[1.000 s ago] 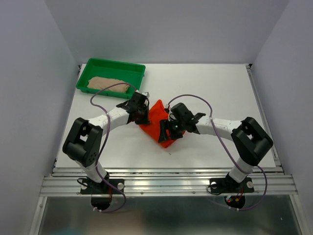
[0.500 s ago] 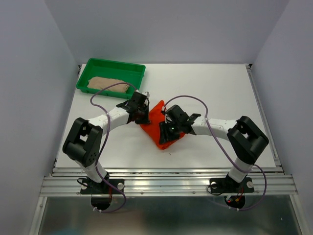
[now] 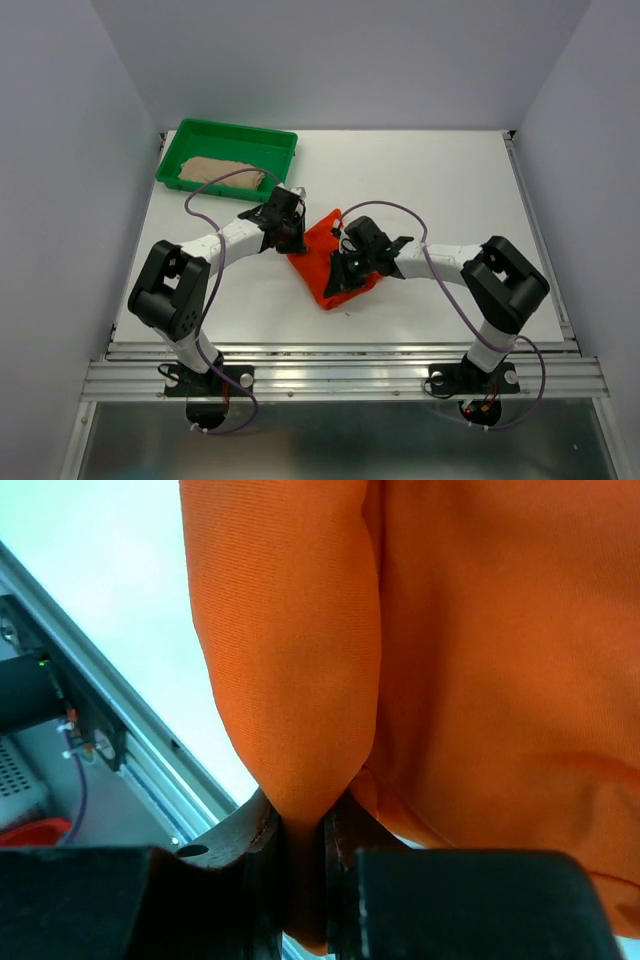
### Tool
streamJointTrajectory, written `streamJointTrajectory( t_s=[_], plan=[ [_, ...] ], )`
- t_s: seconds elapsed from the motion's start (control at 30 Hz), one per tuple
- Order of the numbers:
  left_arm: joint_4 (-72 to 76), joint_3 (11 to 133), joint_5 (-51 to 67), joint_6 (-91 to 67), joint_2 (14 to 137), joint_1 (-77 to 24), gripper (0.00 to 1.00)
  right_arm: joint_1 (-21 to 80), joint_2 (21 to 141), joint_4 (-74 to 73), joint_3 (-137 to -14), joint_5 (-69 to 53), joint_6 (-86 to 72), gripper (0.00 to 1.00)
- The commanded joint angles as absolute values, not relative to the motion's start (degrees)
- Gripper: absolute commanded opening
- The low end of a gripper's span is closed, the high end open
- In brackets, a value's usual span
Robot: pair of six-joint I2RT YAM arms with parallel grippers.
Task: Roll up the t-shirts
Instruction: Roll the T-shirt to the center of the board.
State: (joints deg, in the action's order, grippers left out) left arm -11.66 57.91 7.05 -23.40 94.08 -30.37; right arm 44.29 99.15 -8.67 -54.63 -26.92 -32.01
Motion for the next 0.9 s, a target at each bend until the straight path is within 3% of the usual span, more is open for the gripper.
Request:
streamJointTrajectory(
  t_s=[0.0,0.3,0.57,0.7,0.73,0.87],
  plan=[
    [-11.86,59.41,6.77,-22.33,92.64,-30.67,0.0,42.9,99.23,-1.43,-50.73,-33.04,-34.53,0.01],
    [-11.69,59.33,7.38,-22.15,92.63,-30.67,0.0,40.87,98.88,6.67,-43.6,-36.21,-36.82,0.01],
    [-10.81,60.64,8.96,-22.32,93.87,-30.85,0.0,40.87,96.95,8.97,-39.73,-28.4,-36.3,0.05],
    [-9.85,61.17,9.93,-22.5,95.01,-31.29,0.0,40.87,94.75,6.07,-38.76,-22.6,-34.02,0.27],
    [-9.76,61.43,10.19,-22.67,95.62,-31.38,0.0,40.87,93.27,3.8,-39.11,-20.59,-33.49,0.45],
    [-9.49,61.96,10.55,-22.85,96.07,-31.64,0.0,40.87,86.94,-3.85,-41.74,-16.53,-30.77,0.64]
  ],
)
